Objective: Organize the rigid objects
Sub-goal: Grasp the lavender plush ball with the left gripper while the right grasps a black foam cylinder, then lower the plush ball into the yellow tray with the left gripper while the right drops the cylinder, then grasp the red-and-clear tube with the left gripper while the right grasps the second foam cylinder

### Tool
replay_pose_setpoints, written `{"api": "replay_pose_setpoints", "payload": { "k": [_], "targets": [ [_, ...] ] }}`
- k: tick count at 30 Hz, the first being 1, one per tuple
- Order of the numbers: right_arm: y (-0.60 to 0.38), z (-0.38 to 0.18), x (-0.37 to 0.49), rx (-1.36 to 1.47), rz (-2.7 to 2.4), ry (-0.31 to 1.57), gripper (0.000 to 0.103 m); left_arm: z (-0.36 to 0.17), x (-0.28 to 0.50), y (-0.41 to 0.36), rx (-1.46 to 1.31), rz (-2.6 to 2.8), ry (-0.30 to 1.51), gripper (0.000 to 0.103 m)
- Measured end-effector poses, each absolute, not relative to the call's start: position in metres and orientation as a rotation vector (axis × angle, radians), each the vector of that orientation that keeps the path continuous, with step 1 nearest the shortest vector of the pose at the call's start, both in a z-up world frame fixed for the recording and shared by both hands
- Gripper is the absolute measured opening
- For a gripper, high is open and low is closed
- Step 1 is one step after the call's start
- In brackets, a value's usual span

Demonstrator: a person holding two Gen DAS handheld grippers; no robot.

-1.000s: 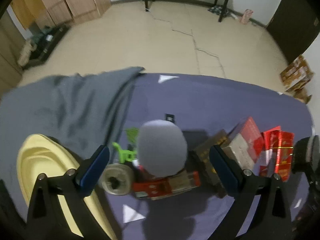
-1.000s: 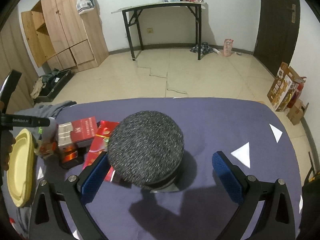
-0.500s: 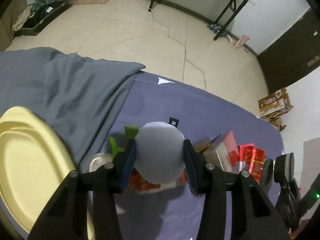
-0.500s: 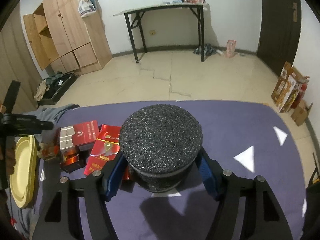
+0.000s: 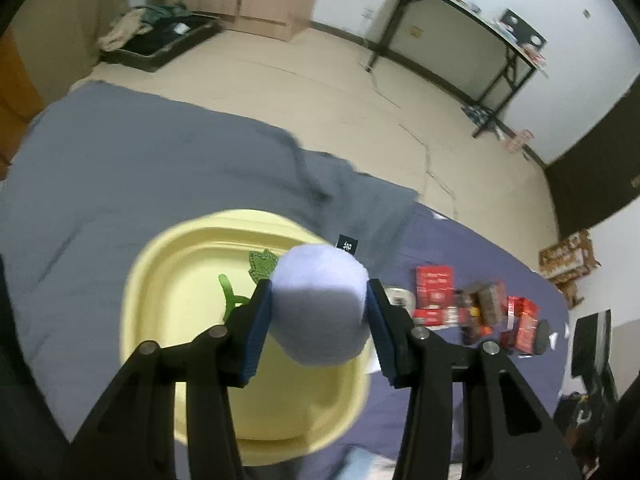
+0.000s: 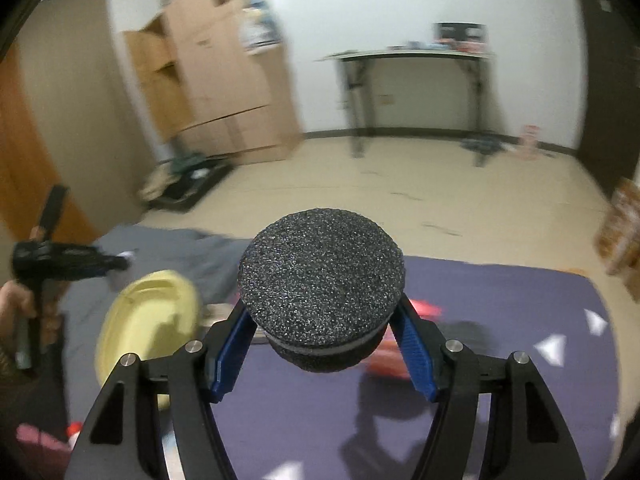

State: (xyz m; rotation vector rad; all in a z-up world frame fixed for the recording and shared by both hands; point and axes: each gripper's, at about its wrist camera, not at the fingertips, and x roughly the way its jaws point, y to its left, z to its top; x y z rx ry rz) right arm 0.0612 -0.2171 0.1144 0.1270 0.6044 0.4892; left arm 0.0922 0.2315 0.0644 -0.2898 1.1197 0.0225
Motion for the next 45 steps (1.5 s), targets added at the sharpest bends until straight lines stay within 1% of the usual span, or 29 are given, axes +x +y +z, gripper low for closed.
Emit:
{"api": "replay_pose_setpoints", "payload": {
  "k": [3,7,10,13,16,20,21,22,23,24,25,26,27,28,29,33,37,41,45],
  "targets": [
    [-0.148,0.115,0.048,0.038,0.608,0.619,0.067,0.044,0.094,0.256,-0.204,0.098,1.159,0.048],
    [-0.047,0.081,0.039,-0.065,0.734,0.739,0.067,0.005,0.102,0.277,-0.246,0.098,1.211,0.048],
    [0.023,0.048,0.032,-0.18,0.809,0.804,0.067,-0.027,0.112,0.279,-0.221,0.074,1.254,0.048],
    [0.071,0.023,0.033,-0.286,0.808,0.831,0.067,-0.053,0.12,0.292,-0.301,0.039,1.276,0.048],
    [0.101,0.0,0.033,-0.391,0.811,0.843,0.067,-0.064,0.123,0.294,-0.274,0.044,1.285,0.049],
    [0.13,-0.017,0.033,-0.431,0.801,0.865,0.067,-0.077,0.125,0.297,-0.279,0.029,1.3,0.051],
    [0.132,-0.02,0.035,-0.421,0.802,0.87,0.067,-0.081,0.124,0.298,-0.288,0.034,1.305,0.055],
    [0.133,-0.023,0.039,-0.418,0.799,0.874,0.068,-0.083,0.123,0.3,-0.31,0.038,1.306,0.061],
    [0.134,-0.025,0.041,-0.415,0.797,0.88,0.071,-0.082,0.122,0.303,-0.335,0.046,1.311,0.065],
    [0.136,-0.027,0.042,-0.41,0.792,0.891,0.074,-0.078,0.12,0.304,-0.363,0.05,1.306,0.073],
    [0.138,-0.026,0.041,-0.4,0.786,0.901,0.083,-0.07,0.119,0.306,-0.38,0.05,1.285,0.081],
    [0.134,-0.019,0.042,-0.384,0.781,0.901,0.09,-0.061,0.118,0.305,-0.379,0.046,1.261,0.085],
    [0.129,-0.009,0.041,-0.344,0.781,0.887,0.094,-0.049,0.118,0.302,-0.372,0.037,1.236,0.093],
    [0.122,0.003,0.041,-0.296,0.783,0.87,0.101,-0.031,0.118,0.295,-0.355,0.016,1.209,0.1],
    [0.115,0.013,0.039,-0.266,0.777,0.858,0.103,-0.018,0.117,0.288,-0.339,-0.001,1.191,0.102],
    [0.06,0.072,0.036,-0.13,0.733,0.764,0.103,0.029,0.114,0.243,-0.286,-0.069,1.145,0.103],
    [-0.033,0.108,0.047,-0.038,0.595,0.678,0.103,0.045,0.114,0.185,-0.223,-0.133,1.15,0.103],
    [-0.137,0.105,0.068,0.043,0.398,0.677,0.103,0.025,0.121,0.14,-0.199,-0.144,1.226,0.103],
    [-0.221,0.068,0.086,0.072,0.214,0.701,0.103,0.0,0.134,0.105,-0.184,-0.17,1.282,0.102]
  ]
}}
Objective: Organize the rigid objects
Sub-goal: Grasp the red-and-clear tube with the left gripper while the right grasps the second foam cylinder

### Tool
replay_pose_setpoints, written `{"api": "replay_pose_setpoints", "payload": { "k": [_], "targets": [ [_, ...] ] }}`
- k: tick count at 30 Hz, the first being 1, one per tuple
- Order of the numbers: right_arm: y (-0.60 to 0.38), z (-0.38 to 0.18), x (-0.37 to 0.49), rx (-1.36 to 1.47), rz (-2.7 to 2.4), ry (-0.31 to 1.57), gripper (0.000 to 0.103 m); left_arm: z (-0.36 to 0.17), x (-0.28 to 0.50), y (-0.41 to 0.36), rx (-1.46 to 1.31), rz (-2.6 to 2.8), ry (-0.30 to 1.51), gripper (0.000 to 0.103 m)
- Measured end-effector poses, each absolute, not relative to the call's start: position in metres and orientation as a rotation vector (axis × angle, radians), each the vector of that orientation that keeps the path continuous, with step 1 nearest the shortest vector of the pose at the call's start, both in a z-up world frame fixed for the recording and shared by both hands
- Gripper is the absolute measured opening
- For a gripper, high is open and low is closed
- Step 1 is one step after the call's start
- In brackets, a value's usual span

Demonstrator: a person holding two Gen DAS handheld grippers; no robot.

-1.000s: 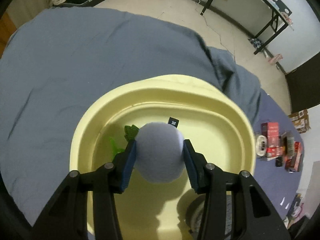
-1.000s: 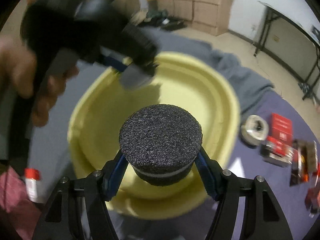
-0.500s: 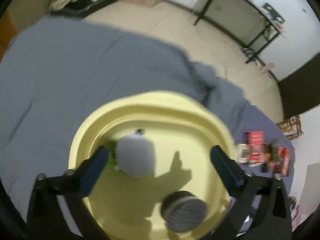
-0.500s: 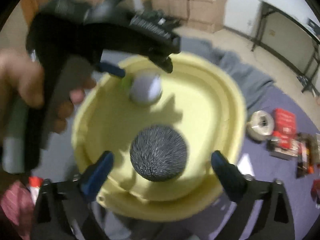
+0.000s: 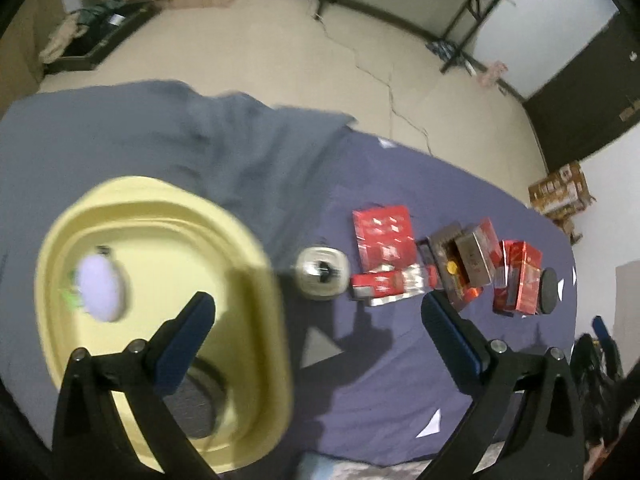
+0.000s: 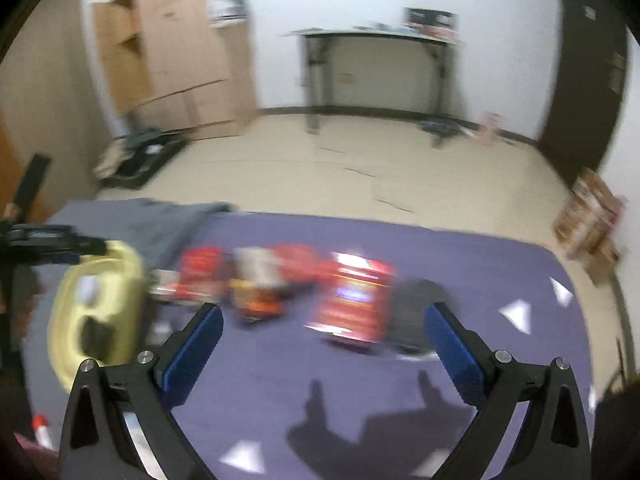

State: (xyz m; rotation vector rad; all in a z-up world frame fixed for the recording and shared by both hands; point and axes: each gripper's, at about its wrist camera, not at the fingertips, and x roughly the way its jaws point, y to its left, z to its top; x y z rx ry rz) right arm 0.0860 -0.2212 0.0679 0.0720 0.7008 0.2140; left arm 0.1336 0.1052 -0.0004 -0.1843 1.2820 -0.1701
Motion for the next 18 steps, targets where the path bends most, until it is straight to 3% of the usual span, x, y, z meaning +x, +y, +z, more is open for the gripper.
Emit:
{"api": "replay_pose_setpoints", "payload": {
  "k": [8,18],
  "targets": [
    [-0.263,-0.005,0.119,0.172,0.144,0.768,0.103,-0.03,0.133,0.04,-0.062,-0.289,1.355,0.099],
    [-0.272,-0.027,0.141,0.211,0.153,0.775,0.103,-0.036,0.149,0.032,-0.158,-0.188,1.414,0.1]
  ]
}}
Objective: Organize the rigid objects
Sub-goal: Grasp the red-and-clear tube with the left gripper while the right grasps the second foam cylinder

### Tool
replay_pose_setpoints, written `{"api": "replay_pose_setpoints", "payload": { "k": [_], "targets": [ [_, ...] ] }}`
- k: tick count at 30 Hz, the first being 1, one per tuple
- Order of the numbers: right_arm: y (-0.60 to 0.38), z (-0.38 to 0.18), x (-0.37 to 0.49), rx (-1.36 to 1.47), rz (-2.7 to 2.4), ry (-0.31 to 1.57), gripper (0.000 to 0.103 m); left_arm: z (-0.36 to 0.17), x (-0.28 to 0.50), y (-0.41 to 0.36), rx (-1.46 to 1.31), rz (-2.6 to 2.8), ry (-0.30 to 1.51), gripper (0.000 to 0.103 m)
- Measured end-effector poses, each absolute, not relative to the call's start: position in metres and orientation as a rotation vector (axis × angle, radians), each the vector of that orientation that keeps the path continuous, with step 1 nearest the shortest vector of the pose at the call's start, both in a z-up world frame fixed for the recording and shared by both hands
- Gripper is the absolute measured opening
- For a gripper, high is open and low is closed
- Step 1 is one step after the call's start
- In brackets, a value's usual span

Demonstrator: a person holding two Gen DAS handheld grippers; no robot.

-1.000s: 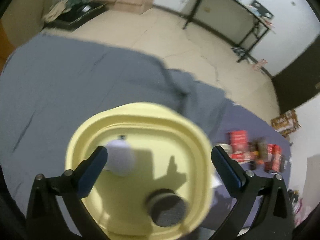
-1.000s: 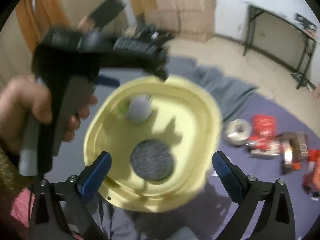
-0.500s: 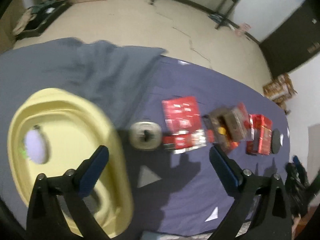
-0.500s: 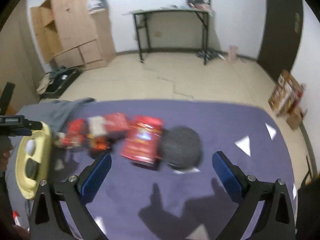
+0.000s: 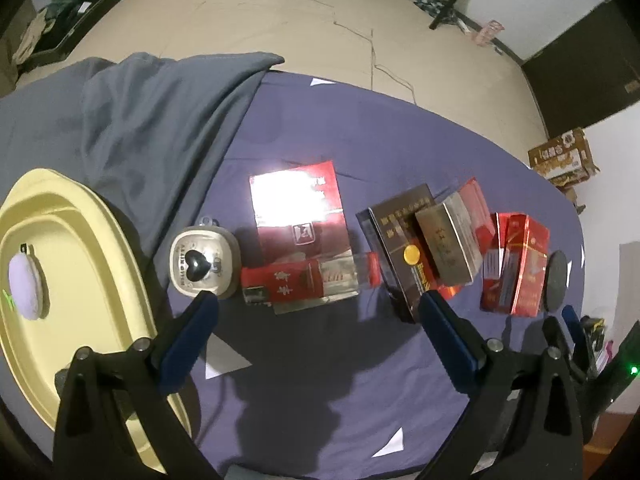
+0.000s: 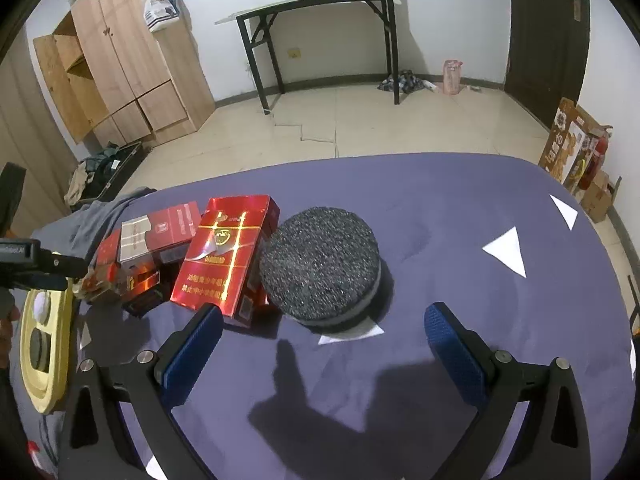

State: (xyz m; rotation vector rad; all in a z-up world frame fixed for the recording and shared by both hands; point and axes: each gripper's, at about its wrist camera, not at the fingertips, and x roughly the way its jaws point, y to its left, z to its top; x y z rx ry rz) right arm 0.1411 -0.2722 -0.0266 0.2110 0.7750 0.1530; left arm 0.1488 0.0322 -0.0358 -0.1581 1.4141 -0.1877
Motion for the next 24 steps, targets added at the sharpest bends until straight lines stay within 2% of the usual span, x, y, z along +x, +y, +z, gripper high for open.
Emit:
{"api": "replay_pose_setpoints", "payload": {
  "k": [9,24],
  "targets": [
    [-0.272,-0.033,0.134,0.188,0.142,0.777,0.103,-0.057,0.152,0.026,-0.2,-0.175,1.489,0.1],
    [-0.286,-0.047,0.146,0.231,0.106,0.776,0.103,-0.075,0.168,0.008,-0.235,-0.17,1.495,0.1]
  ]
}}
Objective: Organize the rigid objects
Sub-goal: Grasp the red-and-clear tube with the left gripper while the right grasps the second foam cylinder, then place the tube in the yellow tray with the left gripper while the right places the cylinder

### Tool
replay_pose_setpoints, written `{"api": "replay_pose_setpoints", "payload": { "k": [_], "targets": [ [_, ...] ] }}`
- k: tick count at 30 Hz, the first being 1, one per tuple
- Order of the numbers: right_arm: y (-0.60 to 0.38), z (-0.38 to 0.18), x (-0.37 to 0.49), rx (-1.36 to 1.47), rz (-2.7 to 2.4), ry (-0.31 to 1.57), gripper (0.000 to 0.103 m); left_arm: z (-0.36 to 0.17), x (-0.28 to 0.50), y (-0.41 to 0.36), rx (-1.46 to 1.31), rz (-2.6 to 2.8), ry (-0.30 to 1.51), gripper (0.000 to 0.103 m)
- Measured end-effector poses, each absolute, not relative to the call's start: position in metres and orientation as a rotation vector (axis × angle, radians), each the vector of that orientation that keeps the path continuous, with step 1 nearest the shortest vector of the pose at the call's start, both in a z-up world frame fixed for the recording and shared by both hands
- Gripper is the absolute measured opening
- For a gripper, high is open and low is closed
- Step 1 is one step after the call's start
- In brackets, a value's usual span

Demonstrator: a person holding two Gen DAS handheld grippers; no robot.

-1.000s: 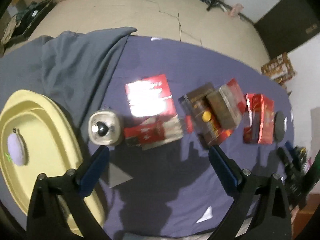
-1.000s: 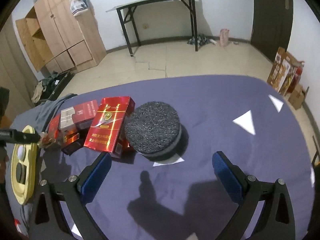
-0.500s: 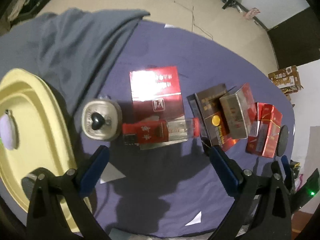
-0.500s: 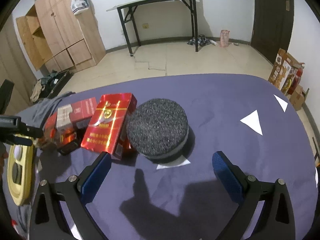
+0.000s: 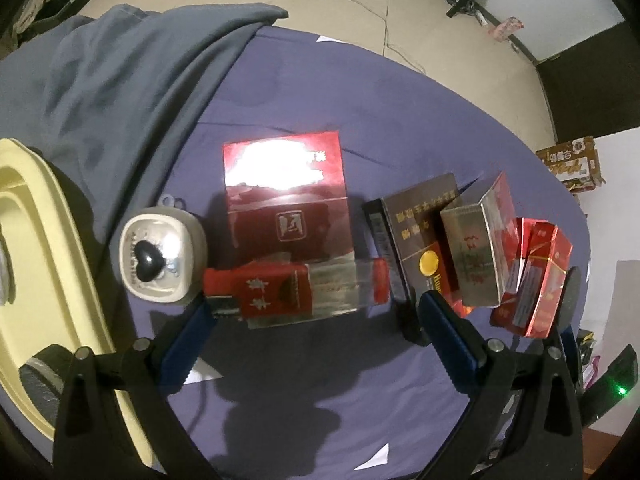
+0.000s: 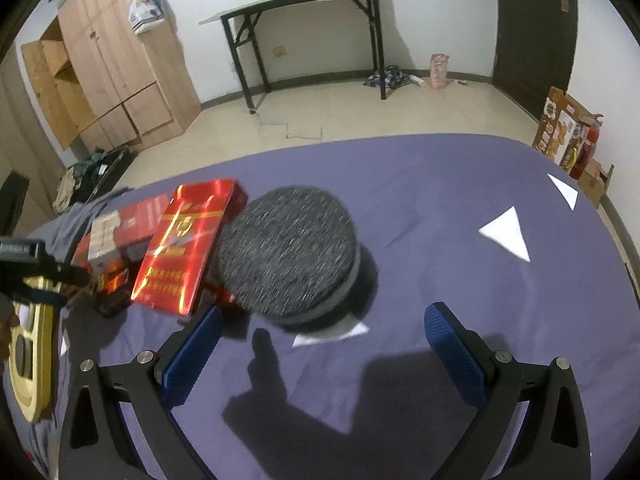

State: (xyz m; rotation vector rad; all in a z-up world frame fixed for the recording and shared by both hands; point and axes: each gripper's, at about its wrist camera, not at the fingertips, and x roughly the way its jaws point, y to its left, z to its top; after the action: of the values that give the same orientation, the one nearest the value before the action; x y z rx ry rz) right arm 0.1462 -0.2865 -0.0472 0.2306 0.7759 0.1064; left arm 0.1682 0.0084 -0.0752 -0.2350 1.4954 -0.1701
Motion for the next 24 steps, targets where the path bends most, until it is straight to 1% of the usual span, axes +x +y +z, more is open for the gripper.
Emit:
{"api": "replay_pose_setpoints", "payload": {
  "k": [2,3,4,6,7,8,9,10,16,20,24],
  "targets": [
    [-0.289,-0.047,0.152,0.223,0.1,0.771,0.103,-0.077,0.169,0.009,-0.245,-0.177,1.484,0.098],
    [-0.287,-0.046,0.153,0.221,0.105,0.772,0.103,-0.077,0.169,0.01,-0.251,-0.178,1.48,0.095],
    [-0.287,-0.046,0.156,0.22,0.118,0.768,0.103,-0.078,0.169,0.012,-0.262,-0.178,1.479,0.083],
    [-0.283,-0.045,0.159,0.213,0.132,0.752,0.102,-0.08,0.17,0.017,-0.318,-0.195,1.48,0.082],
    [-0.279,-0.044,0.163,0.203,0.141,0.745,0.099,-0.081,0.169,0.018,-0.32,-0.205,1.475,0.082],
    [-0.278,-0.045,0.165,0.191,0.147,0.741,0.086,-0.081,0.169,0.017,-0.305,-0.215,1.468,0.082],
    [-0.276,-0.047,0.168,0.171,0.16,0.738,0.076,-0.081,0.168,0.018,-0.299,-0.216,1.461,0.082],
    [-0.275,-0.05,0.171,0.163,0.17,0.741,0.071,-0.081,0.167,0.019,-0.296,-0.214,1.46,0.082],
    [-0.29,-0.051,0.156,0.178,0.181,0.698,0.07,-0.063,0.154,0.031,-0.318,-0.22,1.422,0.082],
    [-0.305,-0.041,0.135,0.174,0.177,0.667,0.07,-0.029,0.136,0.052,-0.359,-0.251,1.368,0.082],
    [-0.312,-0.027,0.106,0.139,0.224,0.641,0.069,0.015,0.111,0.107,-0.382,-0.264,1.287,0.082]
  ]
}}
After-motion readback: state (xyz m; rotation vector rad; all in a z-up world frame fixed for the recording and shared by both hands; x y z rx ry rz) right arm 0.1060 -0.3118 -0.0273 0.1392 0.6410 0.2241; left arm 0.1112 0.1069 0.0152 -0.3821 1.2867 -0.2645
